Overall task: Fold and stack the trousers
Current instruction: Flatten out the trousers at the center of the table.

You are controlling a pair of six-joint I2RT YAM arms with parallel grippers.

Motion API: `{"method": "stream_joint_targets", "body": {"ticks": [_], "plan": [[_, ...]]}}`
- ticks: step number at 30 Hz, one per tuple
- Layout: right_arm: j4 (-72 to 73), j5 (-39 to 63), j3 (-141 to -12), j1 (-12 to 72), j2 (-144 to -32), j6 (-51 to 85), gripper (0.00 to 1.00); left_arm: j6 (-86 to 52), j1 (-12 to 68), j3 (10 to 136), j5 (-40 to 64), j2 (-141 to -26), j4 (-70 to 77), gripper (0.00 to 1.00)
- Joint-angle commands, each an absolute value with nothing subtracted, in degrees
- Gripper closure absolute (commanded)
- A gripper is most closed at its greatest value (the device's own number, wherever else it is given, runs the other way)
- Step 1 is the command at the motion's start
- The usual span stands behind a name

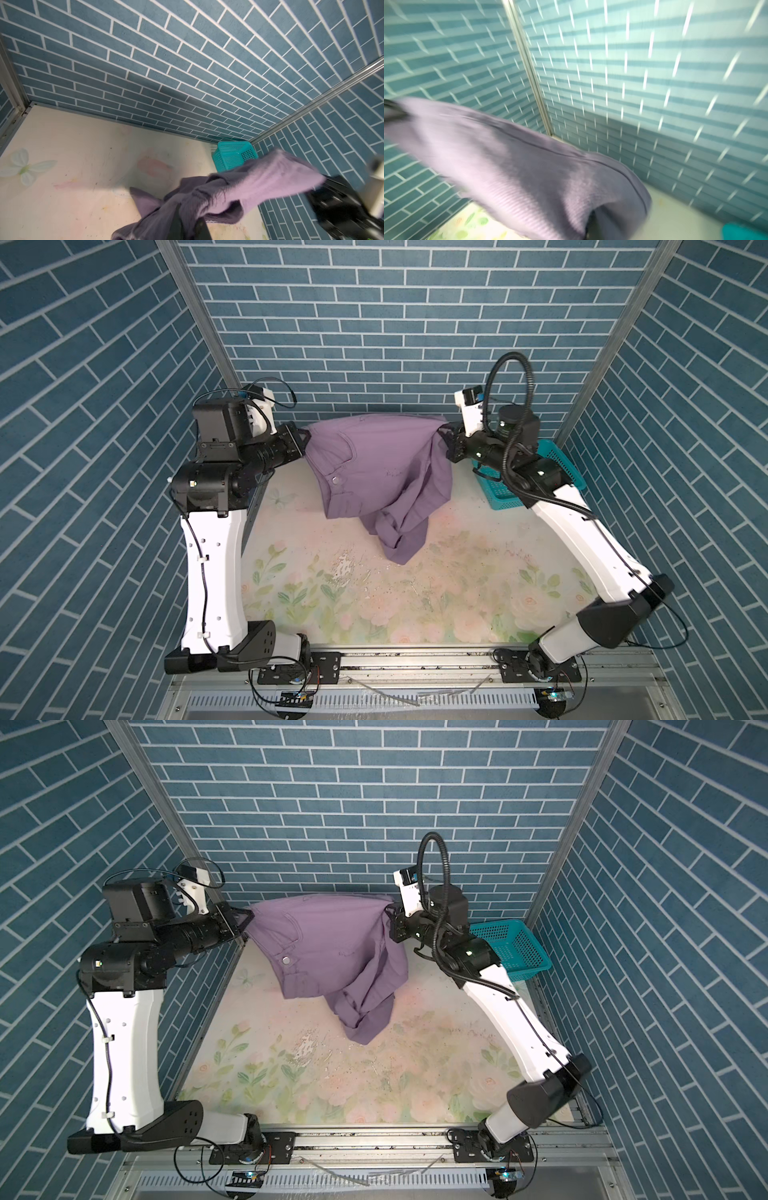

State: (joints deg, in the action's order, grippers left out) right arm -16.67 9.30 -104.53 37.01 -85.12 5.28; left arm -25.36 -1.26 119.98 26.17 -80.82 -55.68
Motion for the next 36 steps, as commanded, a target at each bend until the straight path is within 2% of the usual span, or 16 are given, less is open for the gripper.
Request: {"method": "stream_joint_targets", "body": {"ticks": [1, 5, 9, 12, 13, 16, 20, 23, 30, 36], "plan": [[-16.07, 1.76, -104.08, 41.64, -84.25, -1.98, 1.0, -25.68, -1.98, 118.81, 25.13, -79.12, -49.93, 1.0], [-18.74, 4.63, -103.01, 45.01, -92.13, 1.86, 1.0, -24.43, -2.08, 116.27, 22.26, -78.67, -51.33, 1.0], [-22.26, 16.16, -101.48, 45.32, -104.26, 11.83, 1.0, -22.98, -2.7, 113.38, 15.39, -76.78, -53.72, 1.0], [-23.18, 21.69, -98.61, 45.44, -111.8, 17.48, 1.0, -23.59, -5.42, 109.84, 15.05, -74.6, -52.4, 1.0], [-22.61, 23.25, -96.85, 45.42, -113.01, 18.98, 0.95, -23.57, -6.19, 109.27, 14.86, -74.2, -52.3, 1.0], [-19.06, 24.6, -89.39, 45.36, -110.94, 20.44, 0.71, -22.73, -7.37, 108.61, 13.54, -73.94, -53.14, 1.0], [-19.79, 16.54, -82.57, 44.07, -102.79, 16.2, 0.55, -23.0, -7.6, 103.73, 13.77, -72.65, -51.33, 1.0], [-24.08, 13.37, -80.16, 40.15, -98.86, 14.45, 0.51, -24.24, -7.93, 98.62, 13.95, -71.13, -48.31, 1.0], [-31.9, 6.57, -74.15, 33.13, -95.01, 12.54, 0.48, -23.67, -8.33, 98.22, 14.65, -72.19, -50.01, 1.0], [-30.79, 9.47, -71.76, 33.07, -98.41, 12.48, 0.33, -23.2, -8.44, 98.31, 14.61, -72.77, -51.44, 1.0]]}}
